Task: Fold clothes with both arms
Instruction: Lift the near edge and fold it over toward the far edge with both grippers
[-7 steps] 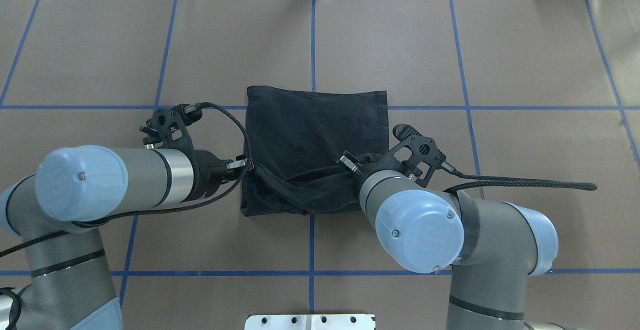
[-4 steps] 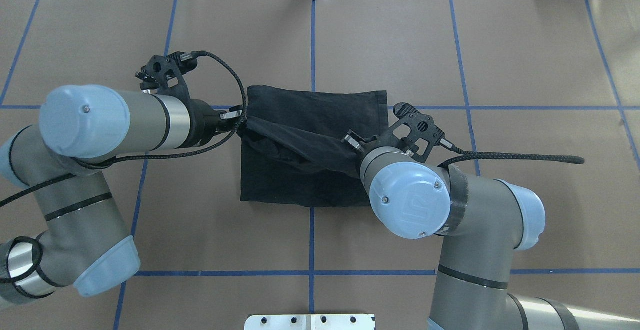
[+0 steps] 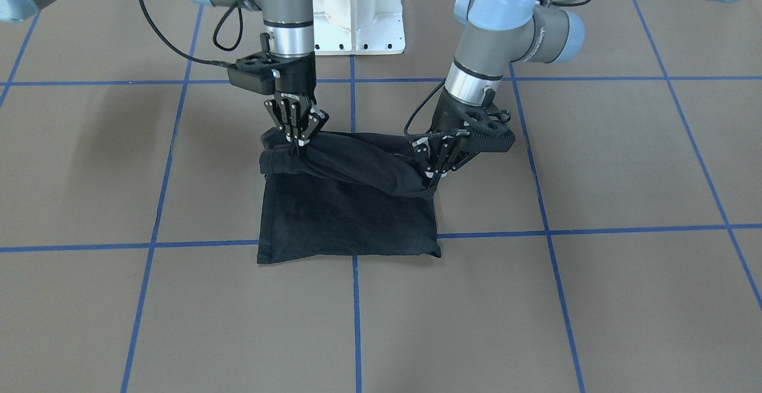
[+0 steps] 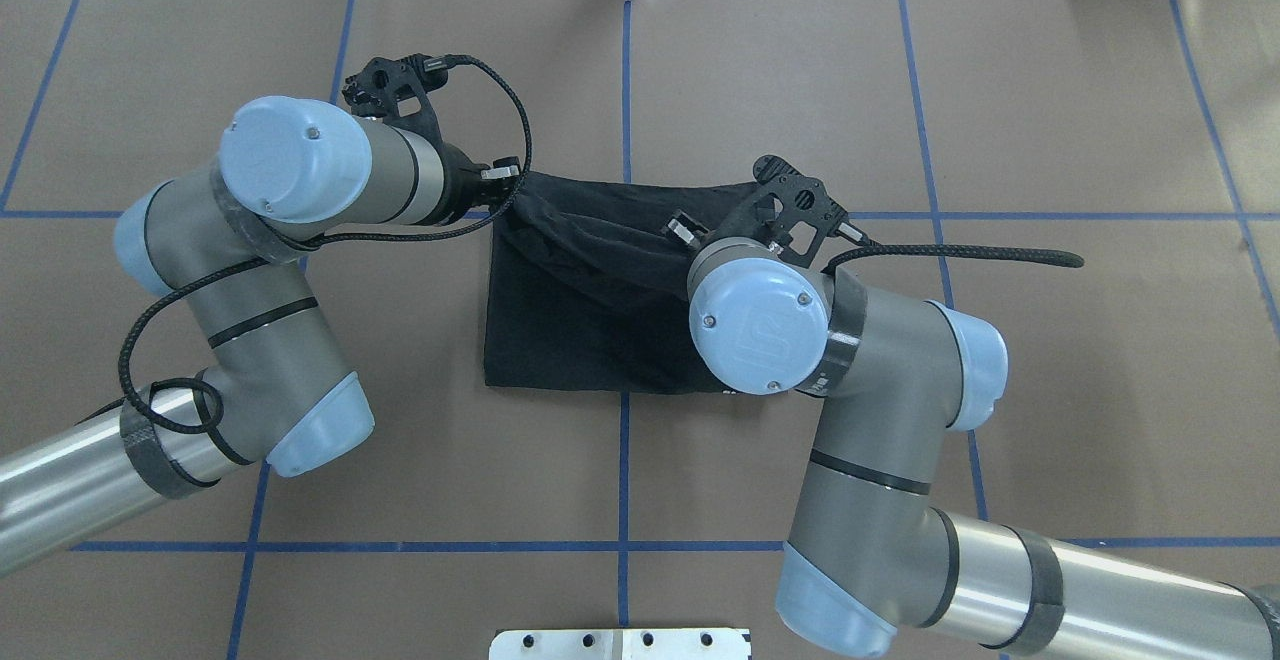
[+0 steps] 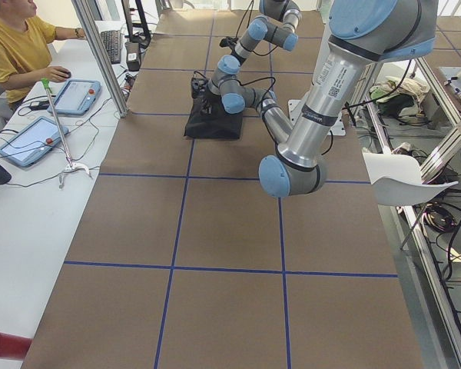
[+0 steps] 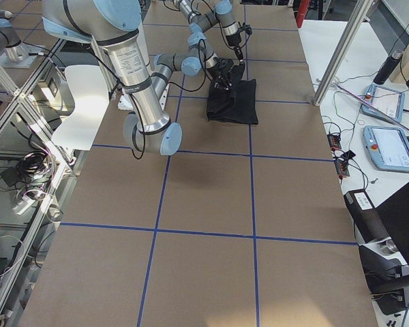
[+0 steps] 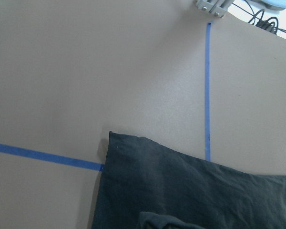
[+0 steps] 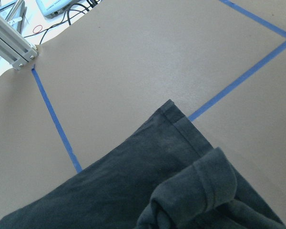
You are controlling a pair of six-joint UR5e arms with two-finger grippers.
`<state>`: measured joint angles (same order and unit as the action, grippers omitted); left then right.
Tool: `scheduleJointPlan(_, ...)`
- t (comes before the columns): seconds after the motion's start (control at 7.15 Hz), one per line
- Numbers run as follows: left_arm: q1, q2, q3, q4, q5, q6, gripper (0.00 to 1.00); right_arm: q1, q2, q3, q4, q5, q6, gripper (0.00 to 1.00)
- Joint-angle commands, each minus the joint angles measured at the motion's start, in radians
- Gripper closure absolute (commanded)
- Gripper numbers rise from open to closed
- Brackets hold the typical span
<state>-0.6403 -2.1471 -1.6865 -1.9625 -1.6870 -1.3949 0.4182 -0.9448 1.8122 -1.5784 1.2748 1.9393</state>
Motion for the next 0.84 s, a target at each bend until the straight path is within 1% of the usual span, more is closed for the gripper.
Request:
scheduleJointPlan(0.0,-0.01,-0.025,0.068,-0.004,0.001,0.055,1.0,0.048,0.047,-0.132,0.078,0.001,-0.025,1.0)
scheduleJointPlan(0.14,-0.016,-0.027,0.096,-0.01,0.001,0.069,1.0,0.059,0.081,-0.187,0.092,0.002,-0.031,1.0)
scheduleJointPlan(0.28,-0.022,-0.034,0.135,-0.048,0.001,0.074,1.0,0.066,0.096,-0.224,0.095,0.006,-0.036,1.0)
scheduleJointPlan(0.42,-0.025,-0.059,0.193,-0.073,0.001,0.074,1.0,0.079,0.101,-0.276,0.157,0.015,-0.049,1.0)
scheduleJointPlan(0.56,-0.027,-0.077,0.243,-0.105,0.001,0.074,1.0,0.094,0.118,-0.362,0.231,0.014,-0.069,1.0)
scheduleJointPlan(0.7,-0.029,-0.077,0.267,-0.125,0.001,0.159,0.01,0.109,0.136,-0.425,0.266,0.02,-0.082,0.46)
